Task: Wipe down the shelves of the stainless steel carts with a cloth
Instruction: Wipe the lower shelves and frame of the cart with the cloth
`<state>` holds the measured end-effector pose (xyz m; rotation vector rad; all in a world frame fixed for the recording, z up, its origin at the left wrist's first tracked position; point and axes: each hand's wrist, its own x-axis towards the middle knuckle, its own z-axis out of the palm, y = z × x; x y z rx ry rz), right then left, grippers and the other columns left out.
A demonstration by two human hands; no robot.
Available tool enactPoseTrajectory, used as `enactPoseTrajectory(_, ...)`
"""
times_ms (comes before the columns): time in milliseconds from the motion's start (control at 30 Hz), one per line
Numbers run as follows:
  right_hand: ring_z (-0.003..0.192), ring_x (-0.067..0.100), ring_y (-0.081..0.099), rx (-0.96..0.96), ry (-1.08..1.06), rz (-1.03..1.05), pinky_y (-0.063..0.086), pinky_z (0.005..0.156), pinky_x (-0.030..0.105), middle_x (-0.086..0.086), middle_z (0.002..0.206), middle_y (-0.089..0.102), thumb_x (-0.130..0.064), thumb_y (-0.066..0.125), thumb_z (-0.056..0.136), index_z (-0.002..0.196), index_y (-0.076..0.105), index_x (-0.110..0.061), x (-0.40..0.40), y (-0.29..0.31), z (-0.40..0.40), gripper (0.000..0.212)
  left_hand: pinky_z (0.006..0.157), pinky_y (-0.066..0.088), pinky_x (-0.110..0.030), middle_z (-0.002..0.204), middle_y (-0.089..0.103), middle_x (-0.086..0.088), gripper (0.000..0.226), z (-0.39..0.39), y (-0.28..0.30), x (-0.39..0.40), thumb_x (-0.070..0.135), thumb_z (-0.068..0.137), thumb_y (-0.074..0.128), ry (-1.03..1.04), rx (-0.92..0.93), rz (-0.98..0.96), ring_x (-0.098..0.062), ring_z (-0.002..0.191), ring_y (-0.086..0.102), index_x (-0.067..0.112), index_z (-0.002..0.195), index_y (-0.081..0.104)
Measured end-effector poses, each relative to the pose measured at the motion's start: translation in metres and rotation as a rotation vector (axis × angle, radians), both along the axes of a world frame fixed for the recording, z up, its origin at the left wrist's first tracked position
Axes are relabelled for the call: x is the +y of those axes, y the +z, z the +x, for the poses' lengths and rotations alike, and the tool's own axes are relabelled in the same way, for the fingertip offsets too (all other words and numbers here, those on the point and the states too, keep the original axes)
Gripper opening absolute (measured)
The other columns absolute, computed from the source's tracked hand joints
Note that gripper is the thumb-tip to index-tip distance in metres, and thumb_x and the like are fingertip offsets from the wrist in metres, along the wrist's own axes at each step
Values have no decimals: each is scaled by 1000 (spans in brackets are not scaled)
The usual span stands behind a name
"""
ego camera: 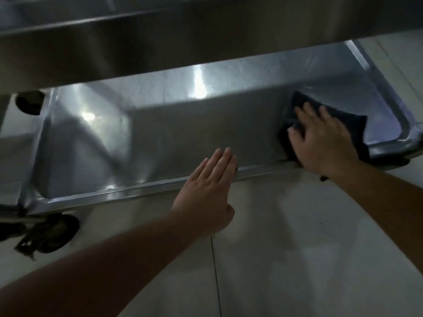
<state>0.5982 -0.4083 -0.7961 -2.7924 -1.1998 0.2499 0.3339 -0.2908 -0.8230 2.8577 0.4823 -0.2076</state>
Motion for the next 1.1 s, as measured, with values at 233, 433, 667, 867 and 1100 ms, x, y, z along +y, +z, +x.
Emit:
enactPoseTrajectory(233,160,29,0,50,-103,-82,5,128,50,-4,175,-1,-55,11,105,167,7,-24,121,-1,9,70,128,-12,-32,176,-13,1,97,1,8,3,45,96,55,18,-74,-112,-11,159,-22,18,169,-2)
enactPoseTrajectory(433,160,19,4,66,456,-67,4,128,44,-11,174,8,-66,14,97,166,15,-32,172,-2,-71,77,129,-2,-28,174,25,-1,66,-70,23,67,45,107,43,361,-260,-24,-16,163,9,18,166,31)
enactPoseTrajectory(667,157,19,20,10,572,2,18,123,42,-7,168,28,-66,26,94,161,35,-29,68,-5,-37,77,130,4,-42,177,5,-1,80,-187,16,172,65,102,20,796,-53,-6,-14,162,-3,23,169,12)
enactPoseTrajectory(867,160,29,8,15,-13,-89,13,127,51,-5,174,6,-62,14,101,167,14,-26,112,-1,4,75,131,7,-40,178,5,2,86,-195,-3,174,71,100,17,851,-92,76,-13,163,0,21,170,12)
enactPoseTrajectory(1100,160,30,-2,71,185,-113,2,128,49,-4,175,-1,-56,18,106,167,8,-26,256,5,-111,69,131,8,-39,177,6,2,85,-194,-4,173,71,101,18,854,-99,122,-12,162,0,20,169,13)
